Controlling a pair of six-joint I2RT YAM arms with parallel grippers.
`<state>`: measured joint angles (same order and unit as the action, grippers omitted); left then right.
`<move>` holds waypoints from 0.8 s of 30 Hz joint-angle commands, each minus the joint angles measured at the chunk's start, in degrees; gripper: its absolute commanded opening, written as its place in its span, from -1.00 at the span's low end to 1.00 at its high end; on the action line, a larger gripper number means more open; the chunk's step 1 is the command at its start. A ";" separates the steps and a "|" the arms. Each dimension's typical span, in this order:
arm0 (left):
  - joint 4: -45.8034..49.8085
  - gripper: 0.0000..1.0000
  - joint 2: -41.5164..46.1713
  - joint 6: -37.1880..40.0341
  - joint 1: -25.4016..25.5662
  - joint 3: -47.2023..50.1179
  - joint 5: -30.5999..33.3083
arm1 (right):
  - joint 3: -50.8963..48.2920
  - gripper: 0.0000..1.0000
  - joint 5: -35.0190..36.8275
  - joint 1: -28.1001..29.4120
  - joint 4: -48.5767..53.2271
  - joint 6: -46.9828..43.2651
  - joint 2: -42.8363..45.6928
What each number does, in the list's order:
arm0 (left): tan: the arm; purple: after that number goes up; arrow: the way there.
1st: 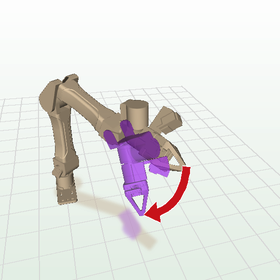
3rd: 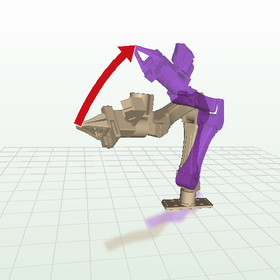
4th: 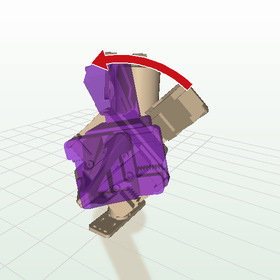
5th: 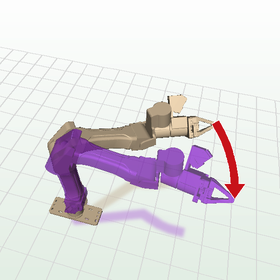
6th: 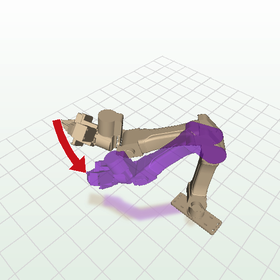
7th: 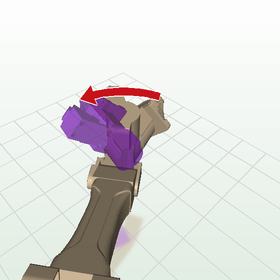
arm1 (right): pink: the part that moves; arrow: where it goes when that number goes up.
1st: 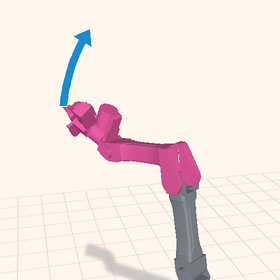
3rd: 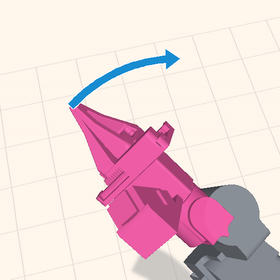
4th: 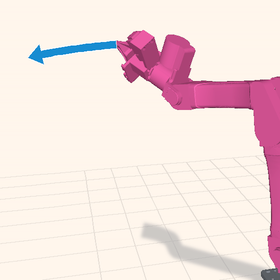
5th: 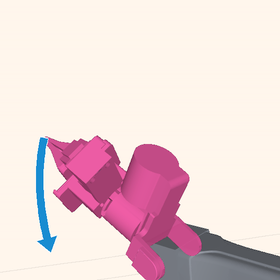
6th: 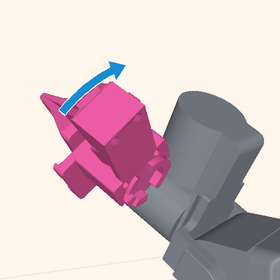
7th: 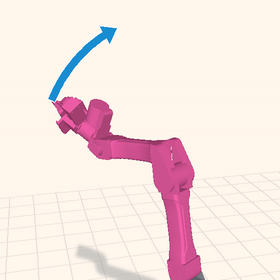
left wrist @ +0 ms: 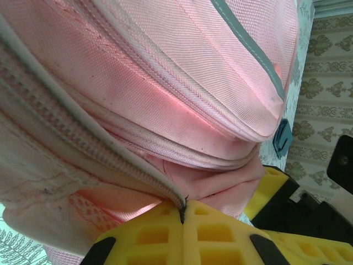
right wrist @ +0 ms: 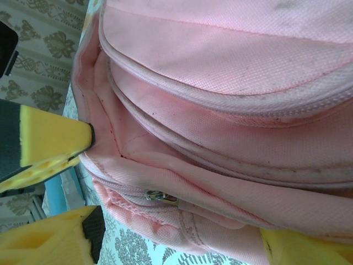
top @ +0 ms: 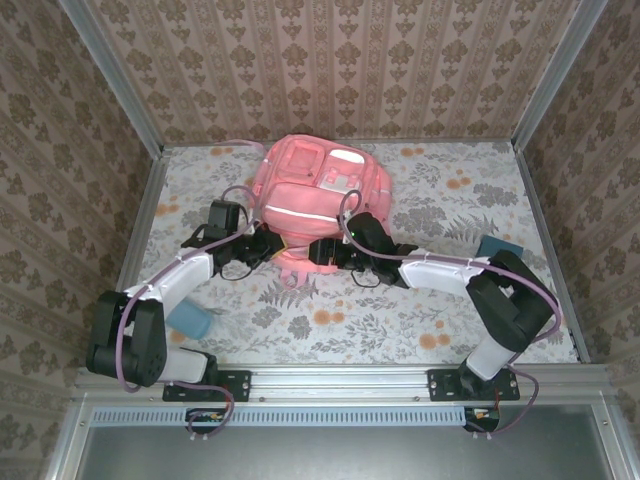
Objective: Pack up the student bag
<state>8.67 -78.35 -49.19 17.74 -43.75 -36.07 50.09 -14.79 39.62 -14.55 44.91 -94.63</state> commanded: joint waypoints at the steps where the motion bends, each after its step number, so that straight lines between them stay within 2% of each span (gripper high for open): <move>1: -0.89 -1.00 0.74 1.68 0.81 -2.07 -2.95 | 1.50 0.50 -5.74 -0.51 -5.11 -1.84 -1.43; 5: -1.11 -1.00 0.65 1.64 0.81 -1.92 -2.87 | 0.68 0.32 -6.70 -0.27 -5.67 -2.28 -0.46; 12: -1.63 -1.00 0.30 1.45 0.81 -1.76 -2.86 | -1.57 -0.21 -4.91 0.02 -4.04 -3.01 1.72; 17: -1.64 -1.00 0.28 1.46 0.81 -1.78 -2.87 | -0.72 -0.46 -3.25 0.20 -1.67 -4.36 1.58; 19: -1.64 -1.00 0.23 1.42 0.81 -1.86 -2.86 | -0.04 -0.50 -3.32 0.35 -0.91 -4.80 1.37; 24: -1.64 -1.00 0.32 1.43 0.81 -1.82 -2.99 | 1.89 -0.44 -2.89 1.35 2.16 -6.74 0.50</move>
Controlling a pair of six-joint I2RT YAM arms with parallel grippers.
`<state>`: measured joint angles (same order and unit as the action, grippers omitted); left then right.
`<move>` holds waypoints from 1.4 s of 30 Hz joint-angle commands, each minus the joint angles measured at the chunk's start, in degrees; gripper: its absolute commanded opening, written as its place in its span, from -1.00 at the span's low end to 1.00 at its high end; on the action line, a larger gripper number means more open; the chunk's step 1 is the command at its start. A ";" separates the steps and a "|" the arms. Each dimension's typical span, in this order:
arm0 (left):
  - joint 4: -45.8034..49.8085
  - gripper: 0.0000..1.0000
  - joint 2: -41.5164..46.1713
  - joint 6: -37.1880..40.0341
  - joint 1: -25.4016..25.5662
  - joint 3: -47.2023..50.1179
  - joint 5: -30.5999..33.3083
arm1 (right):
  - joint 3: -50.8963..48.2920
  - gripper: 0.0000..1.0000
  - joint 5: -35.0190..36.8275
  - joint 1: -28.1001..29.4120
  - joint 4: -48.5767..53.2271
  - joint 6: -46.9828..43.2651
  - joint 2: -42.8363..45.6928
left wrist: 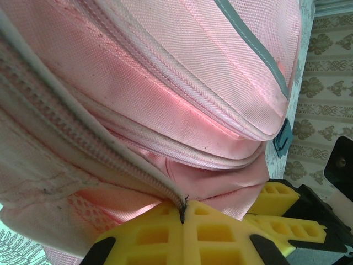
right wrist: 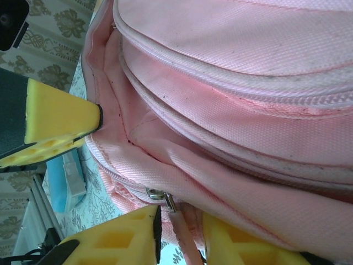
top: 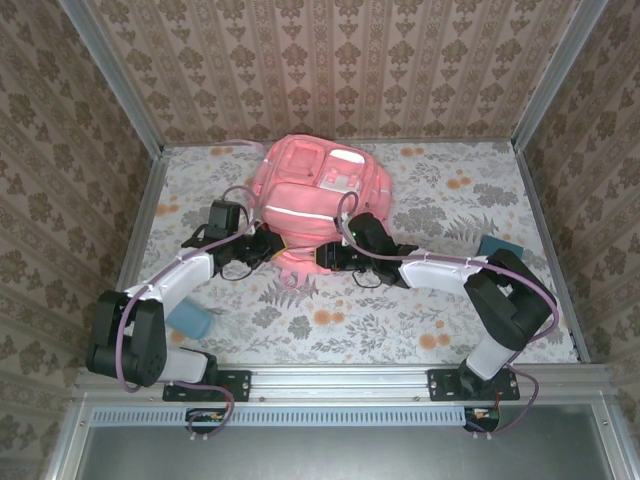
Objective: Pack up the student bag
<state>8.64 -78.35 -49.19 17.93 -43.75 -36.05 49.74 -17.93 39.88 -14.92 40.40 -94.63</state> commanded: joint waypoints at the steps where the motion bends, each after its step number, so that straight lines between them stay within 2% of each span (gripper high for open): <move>1: -1.71 -1.00 0.38 1.40 0.66 -1.80 -3.01 | 2.45 -0.44 0.26 1.24 2.83 -2.43 0.19; 8: -1.88 -1.00 0.52 1.38 0.78 -1.61 -3.12 | 4.65 -0.54 3.93 2.73 8.06 -4.83 -1.19; 15: -1.07 -1.00 1.23 1.15 0.78 -0.93 -1.18 | 8.57 -0.98 11.34 5.09 19.89 -7.12 -0.99; 23: 0.40 -1.00 2.69 1.03 0.39 1.28 5.80 | 10.10 -1.00 32.45 7.19 42.09 -3.63 4.18; 28: 1.00 -1.00 3.61 0.94 0.02 1.33 7.62 | 11.84 -1.00 42.34 6.14 49.50 -0.52 2.62; 32: 2.33 -1.00 4.81 1.54 -0.34 0.94 7.97 | 12.60 -1.00 44.85 3.00 49.67 -0.22 0.51; 42: 4.00 -1.00 6.80 2.51 -1.32 1.56 7.21 | 13.72 -1.00 41.18 -8.54 40.04 -7.89 -3.20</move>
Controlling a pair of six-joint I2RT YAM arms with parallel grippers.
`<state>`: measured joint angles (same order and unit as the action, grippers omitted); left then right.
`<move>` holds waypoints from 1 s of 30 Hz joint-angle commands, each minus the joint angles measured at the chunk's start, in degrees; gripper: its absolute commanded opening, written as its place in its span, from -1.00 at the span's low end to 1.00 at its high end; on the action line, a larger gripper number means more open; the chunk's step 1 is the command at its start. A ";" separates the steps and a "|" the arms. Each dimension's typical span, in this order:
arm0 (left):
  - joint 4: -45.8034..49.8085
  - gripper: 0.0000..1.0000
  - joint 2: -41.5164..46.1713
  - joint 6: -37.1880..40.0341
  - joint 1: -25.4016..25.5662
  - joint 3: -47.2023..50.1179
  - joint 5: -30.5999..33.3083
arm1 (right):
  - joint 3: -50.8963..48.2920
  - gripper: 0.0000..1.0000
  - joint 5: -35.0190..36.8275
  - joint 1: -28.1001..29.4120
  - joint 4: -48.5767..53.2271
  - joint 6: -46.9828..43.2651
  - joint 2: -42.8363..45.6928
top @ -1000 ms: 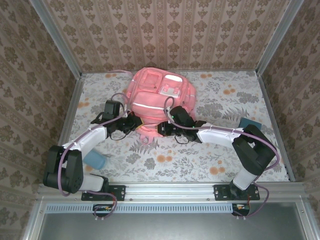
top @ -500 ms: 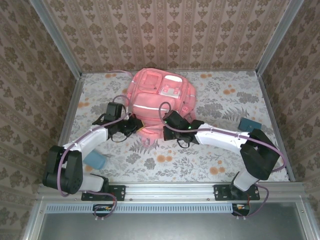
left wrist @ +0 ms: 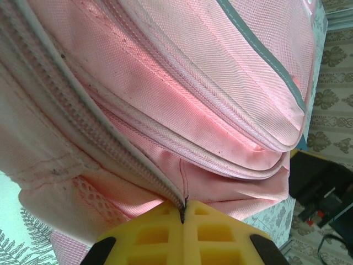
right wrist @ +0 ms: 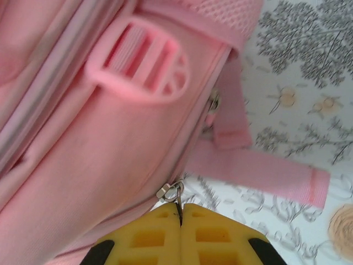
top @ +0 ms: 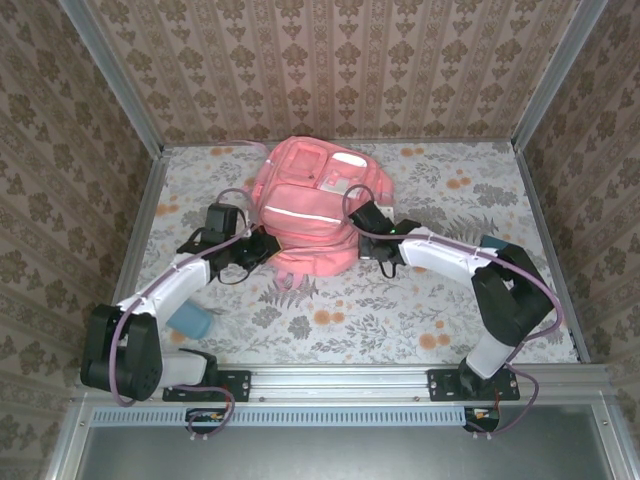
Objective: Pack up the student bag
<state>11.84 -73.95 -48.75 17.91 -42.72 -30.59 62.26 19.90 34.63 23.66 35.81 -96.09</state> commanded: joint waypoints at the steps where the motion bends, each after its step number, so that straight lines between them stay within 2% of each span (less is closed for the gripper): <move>1: 0.80 -1.00 2.58 2.08 -1.38 0.61 1.52 | 1.66 -1.00 2.49 -4.15 0.60 -4.18 -2.51; 13: 1.35 -1.00 4.33 2.88 -1.71 1.99 -1.88 | 6.79 -1.00 -0.92 -8.79 0.50 -7.59 -6.86; 14: 1.65 -0.98 4.30 3.25 -1.71 1.63 -2.87 | 6.33 -0.87 -2.69 -8.79 0.56 -8.03 -6.11; 17: 4.58 -0.24 4.81 4.85 -1.61 0.18 -3.15 | 3.62 -0.28 -8.97 -8.79 0.59 -8.44 -2.03; 18: 5.67 -0.09 5.11 5.82 -1.61 -0.29 -2.83 | 1.91 -0.07 -10.84 -8.85 0.16 -8.33 0.10; 21: 9.23 0.18 6.25 9.15 -1.26 -2.56 -0.46 | -1.99 0.36 -14.17 -8.92 -0.76 -7.91 6.31; 25: 13.00 0.35 6.12 16.16 1.77 -7.25 4.89 | -4.21 0.61 -18.93 -9.71 -1.65 -6.99 11.26; 30: 17.34 0.60 1.62 29.79 11.39 -16.68 14.76 | -4.60 0.83 -22.45 -10.51 -3.65 -7.74 13.59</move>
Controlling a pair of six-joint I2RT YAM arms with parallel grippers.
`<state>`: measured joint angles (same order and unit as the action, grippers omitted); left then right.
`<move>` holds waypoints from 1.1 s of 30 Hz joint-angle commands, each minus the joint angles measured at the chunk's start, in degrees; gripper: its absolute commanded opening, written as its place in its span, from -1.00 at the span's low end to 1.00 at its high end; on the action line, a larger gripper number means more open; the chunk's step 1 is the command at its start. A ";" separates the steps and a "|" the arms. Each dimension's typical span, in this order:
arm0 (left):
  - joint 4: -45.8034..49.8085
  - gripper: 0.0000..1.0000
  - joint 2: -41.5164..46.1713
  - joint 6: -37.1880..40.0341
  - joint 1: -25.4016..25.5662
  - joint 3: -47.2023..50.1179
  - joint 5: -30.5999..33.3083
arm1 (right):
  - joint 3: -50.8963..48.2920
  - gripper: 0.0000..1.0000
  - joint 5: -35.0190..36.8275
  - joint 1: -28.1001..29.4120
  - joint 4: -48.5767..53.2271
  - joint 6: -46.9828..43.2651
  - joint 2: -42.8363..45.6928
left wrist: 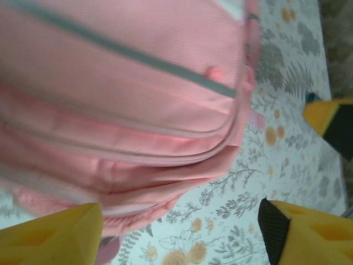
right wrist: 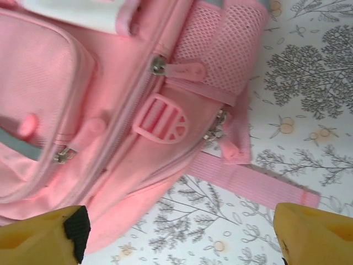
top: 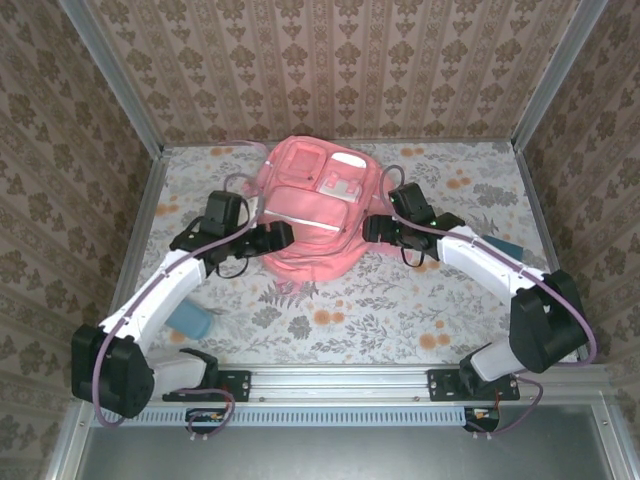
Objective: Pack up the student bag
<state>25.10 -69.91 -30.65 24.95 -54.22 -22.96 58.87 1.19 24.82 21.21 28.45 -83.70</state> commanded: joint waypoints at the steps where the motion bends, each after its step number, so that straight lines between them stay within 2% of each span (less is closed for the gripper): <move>1: 5.05 0.62 -3.85 14.83 5.99 -7.02 8.77 | -1.12 0.87 -3.95 -0.98 -1.59 -0.54 1.42; 9: 9.44 0.78 -18.41 36.70 16.03 -19.00 23.12 | -1.24 0.99 -5.94 -4.73 -2.68 -0.57 2.87; 15: 10.86 0.74 -29.42 41.95 18.87 -26.29 27.24 | -2.61 0.99 -8.91 -8.45 -2.25 2.29 3.63; 20: 9.35 0.66 -34.87 43.69 19.52 -28.91 27.53 | -3.09 0.99 -11.48 -10.54 -2.31 5.15 3.05; 28: 9.25 0.38 -41.47 44.31 19.51 -33.12 34.04 | -4.24 0.99 -12.75 -10.76 -1.87 6.19 3.63; 30: 9.38 0.20 -41.80 44.71 19.52 -33.30 34.50 | -3.94 0.99 -13.95 -10.76 -2.23 6.34 3.56; 33: 9.07 -0.18 -40.57 45.27 19.48 -33.24 34.82 | -3.12 0.99 -16.13 -10.85 -3.39 5.93 2.59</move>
<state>34.15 -110.93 13.65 45.19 -85.71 7.99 54.89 -11.66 14.13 19.35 33.67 -81.34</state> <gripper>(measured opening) 0.436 0.994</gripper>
